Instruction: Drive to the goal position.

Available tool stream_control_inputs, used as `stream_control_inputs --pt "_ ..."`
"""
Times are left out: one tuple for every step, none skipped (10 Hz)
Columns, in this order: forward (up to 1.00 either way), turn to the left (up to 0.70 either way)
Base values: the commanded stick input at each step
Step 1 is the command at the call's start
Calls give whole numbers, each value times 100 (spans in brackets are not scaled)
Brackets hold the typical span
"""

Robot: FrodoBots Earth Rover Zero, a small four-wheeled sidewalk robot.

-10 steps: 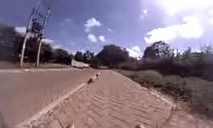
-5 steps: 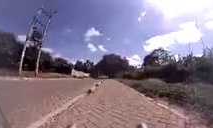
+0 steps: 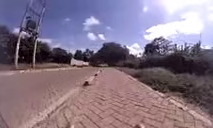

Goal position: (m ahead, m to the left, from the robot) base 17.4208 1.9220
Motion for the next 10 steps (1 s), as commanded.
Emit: stream_control_inputs --pt "100 0" --pt "100 0" --pt "100 0" --pt "100 0" --pt "100 0" --pt "100 0" --pt "100 0" --pt "100 0" --pt "100 0" --pt "100 0"
